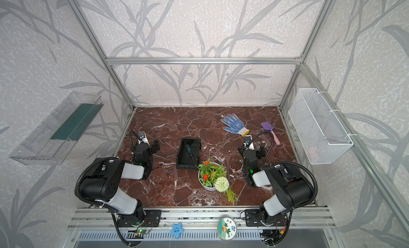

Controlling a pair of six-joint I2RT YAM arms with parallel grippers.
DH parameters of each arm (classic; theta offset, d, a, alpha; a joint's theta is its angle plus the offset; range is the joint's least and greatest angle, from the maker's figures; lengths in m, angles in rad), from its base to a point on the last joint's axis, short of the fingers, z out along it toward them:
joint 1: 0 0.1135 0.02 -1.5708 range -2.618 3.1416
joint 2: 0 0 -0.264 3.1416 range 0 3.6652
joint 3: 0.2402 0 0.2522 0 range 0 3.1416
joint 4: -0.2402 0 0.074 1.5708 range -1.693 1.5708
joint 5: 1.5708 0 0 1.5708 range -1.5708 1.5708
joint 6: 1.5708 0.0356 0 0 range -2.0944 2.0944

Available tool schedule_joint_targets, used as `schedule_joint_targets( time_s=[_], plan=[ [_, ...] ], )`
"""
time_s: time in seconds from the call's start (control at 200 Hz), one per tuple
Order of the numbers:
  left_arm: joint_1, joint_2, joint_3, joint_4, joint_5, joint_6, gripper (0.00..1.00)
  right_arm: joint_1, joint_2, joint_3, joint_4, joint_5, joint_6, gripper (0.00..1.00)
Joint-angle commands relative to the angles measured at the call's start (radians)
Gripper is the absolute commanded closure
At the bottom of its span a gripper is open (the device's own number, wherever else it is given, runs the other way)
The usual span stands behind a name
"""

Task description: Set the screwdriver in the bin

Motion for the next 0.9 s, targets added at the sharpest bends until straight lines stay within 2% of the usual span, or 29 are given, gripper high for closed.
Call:
schedule_joint_targets(
  time_s=[0.0,0.115,0.215,0.395,0.45,0.54,0.625,0.795,0.895],
  plan=[
    [0.003,-0.009,0.006,-0.008,0.006,-0.005,0.01,-0.012,0.013,-0.026,0.145,-0.072,0.007,0.01],
    [0.004,-0.009,0.007,-0.007,0.007,-0.005,0.01,-0.051,0.017,-0.042,0.159,-0.177,0.023,0.01],
    [0.003,-0.009,0.007,-0.008,0.007,-0.005,0.01,-0.125,0.018,-0.016,0.058,-0.313,0.088,0.01],
    [0.003,-0.009,0.006,-0.008,0.006,-0.004,0.01,-0.145,0.079,0.044,0.041,-0.31,0.081,0.01],
    [0.004,-0.009,0.006,-0.008,0.007,-0.005,0.01,-0.167,0.07,0.092,-0.058,-0.334,0.098,0.01],
    [0.004,-0.009,0.006,-0.009,0.007,-0.005,0.01,-0.289,0.011,0.139,-0.257,-0.577,0.178,0.01],
    [0.004,-0.009,0.007,-0.008,0.007,-0.005,0.01,-0.287,-0.001,0.149,-0.296,-0.577,0.168,0.01],
    [0.005,-0.009,0.006,-0.008,0.008,-0.005,0.01,-0.268,0.038,0.118,-0.172,-0.542,0.148,0.01],
    [0.004,-0.009,0.006,-0.008,0.006,-0.005,0.01,-0.256,0.039,0.117,-0.169,-0.524,0.144,0.01]
  ],
)
